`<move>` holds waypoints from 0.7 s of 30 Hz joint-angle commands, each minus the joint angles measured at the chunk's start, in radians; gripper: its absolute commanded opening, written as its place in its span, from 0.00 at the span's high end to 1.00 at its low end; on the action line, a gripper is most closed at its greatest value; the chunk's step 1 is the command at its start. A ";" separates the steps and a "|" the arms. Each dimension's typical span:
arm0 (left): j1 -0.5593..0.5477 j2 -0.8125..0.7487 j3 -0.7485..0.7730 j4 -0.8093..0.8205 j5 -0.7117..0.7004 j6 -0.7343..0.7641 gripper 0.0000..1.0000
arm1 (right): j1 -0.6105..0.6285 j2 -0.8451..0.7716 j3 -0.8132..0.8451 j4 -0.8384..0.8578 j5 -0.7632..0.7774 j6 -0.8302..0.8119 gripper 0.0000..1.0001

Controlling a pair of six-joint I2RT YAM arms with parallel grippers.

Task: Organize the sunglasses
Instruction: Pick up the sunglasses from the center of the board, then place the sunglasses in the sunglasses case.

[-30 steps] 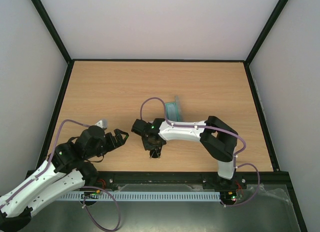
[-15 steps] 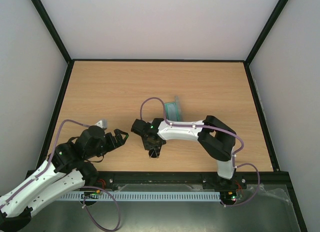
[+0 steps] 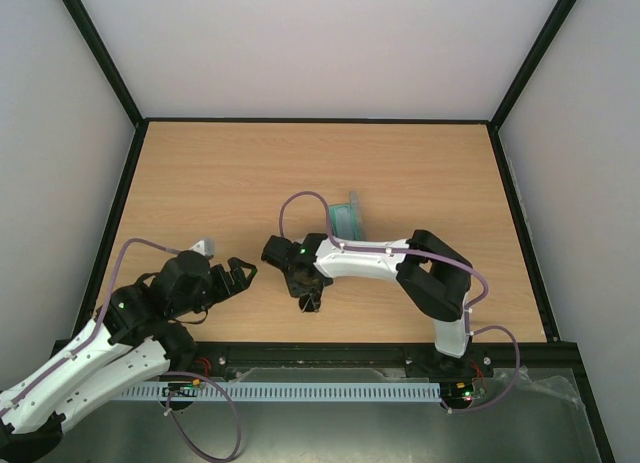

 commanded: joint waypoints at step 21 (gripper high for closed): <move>0.012 0.023 0.006 0.000 0.007 0.022 0.01 | -0.395 -0.031 0.245 -0.229 0.054 -0.252 0.99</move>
